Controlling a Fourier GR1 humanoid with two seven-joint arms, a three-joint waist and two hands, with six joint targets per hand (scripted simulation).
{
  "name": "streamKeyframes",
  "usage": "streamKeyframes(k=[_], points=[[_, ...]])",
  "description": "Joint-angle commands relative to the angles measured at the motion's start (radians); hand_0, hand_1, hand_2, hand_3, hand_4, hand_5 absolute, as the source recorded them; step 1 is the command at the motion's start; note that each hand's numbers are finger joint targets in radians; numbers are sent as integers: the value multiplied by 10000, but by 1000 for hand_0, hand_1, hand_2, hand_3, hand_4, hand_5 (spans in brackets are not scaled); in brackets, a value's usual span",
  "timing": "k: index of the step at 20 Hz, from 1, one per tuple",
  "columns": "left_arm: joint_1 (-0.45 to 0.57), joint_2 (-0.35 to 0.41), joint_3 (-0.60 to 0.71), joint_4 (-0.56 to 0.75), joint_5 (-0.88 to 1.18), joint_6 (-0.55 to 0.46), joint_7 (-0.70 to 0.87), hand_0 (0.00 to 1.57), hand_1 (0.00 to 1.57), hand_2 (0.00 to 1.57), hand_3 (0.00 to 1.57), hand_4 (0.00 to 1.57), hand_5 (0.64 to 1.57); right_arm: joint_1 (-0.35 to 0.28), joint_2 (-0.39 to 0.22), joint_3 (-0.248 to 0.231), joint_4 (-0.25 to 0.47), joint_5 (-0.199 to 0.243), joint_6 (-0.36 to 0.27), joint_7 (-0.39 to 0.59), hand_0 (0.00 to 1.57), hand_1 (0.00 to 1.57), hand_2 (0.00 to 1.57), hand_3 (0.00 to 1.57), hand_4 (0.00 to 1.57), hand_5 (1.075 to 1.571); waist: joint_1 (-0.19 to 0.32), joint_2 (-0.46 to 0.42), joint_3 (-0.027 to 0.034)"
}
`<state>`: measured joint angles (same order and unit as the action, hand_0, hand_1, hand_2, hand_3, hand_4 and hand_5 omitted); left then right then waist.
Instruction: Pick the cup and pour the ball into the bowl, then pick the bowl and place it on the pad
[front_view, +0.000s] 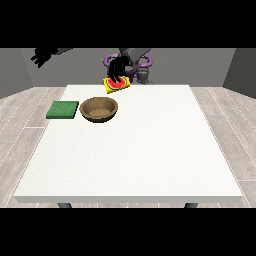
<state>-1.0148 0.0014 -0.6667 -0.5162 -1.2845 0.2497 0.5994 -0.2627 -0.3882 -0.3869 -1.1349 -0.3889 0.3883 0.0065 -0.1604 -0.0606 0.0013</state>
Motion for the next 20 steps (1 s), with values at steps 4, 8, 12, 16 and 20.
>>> streamKeyframes(k=[4, 8, 12, 16, 20], points=[[151, -13, -1149, -1507, -118, -2703, 378, 195, 195, 1245, 1571, 1115, 1569, -386, 259, 269, 251, 234, -431, 155, 0, 0, 0, 341, 693, 1552, -340, -313, -9], [522, -14, -892, -1896, -470, -2501, -38, 0, 0, 1056, 1547, 1106, 1570, -554, 336, 420, -159, 375, -940, 512, 0, 0, 0, 143, 726, 1546, 289, -257, -14], [378, 723, 746, -2869, 562, -275, -431, 748, 748, 1571, 1544, 1105, 1556, -362, 101, -153, 296, 412, -1101, -260, 0, 0, 0, 107, 740, 1551, 1395, 108, -22], [1008, 1281, 2955, -4134, 3253, 519, -2012, 949, 949, 1367, 1079, 1300, 1556, -224, -135, -424, 284, 417, -1386, -159, 0, 0, 0, 107, 740, 1551, 2238, -33, -79], [1077, 876, 5217, -5378, 6098, 698, -2697, 0, 0, 0, 0, 1180, 1551, -304, 175, -434, 340, 456, -1828, -154, 0, 0, 0, 0, 784, 1557, 2840, 168, -150]])
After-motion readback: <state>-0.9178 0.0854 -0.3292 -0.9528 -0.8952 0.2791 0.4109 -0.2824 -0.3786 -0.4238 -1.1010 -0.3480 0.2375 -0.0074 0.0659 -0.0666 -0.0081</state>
